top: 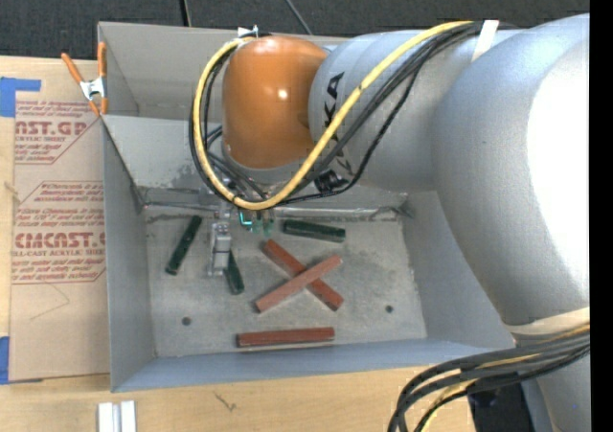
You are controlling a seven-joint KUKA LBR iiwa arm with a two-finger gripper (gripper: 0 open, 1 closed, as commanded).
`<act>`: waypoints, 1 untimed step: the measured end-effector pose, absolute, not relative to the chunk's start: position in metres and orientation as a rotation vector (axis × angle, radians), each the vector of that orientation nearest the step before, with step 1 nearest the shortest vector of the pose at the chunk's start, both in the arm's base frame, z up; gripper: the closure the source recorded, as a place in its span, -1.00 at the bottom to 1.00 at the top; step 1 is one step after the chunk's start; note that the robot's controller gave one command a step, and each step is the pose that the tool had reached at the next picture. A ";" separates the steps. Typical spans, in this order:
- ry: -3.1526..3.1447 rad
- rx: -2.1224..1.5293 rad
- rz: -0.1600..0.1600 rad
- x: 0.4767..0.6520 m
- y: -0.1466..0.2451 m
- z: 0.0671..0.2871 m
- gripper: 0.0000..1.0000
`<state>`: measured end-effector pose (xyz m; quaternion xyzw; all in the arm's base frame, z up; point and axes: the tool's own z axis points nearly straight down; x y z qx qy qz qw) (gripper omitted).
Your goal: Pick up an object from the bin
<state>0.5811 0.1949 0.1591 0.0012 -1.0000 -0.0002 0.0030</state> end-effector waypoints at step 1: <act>-3.143 0.001 -0.003 0.583 0.194 0.164 -1.00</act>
Offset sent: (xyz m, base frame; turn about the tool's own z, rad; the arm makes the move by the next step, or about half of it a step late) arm 0.0113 0.0475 -0.0891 -0.2106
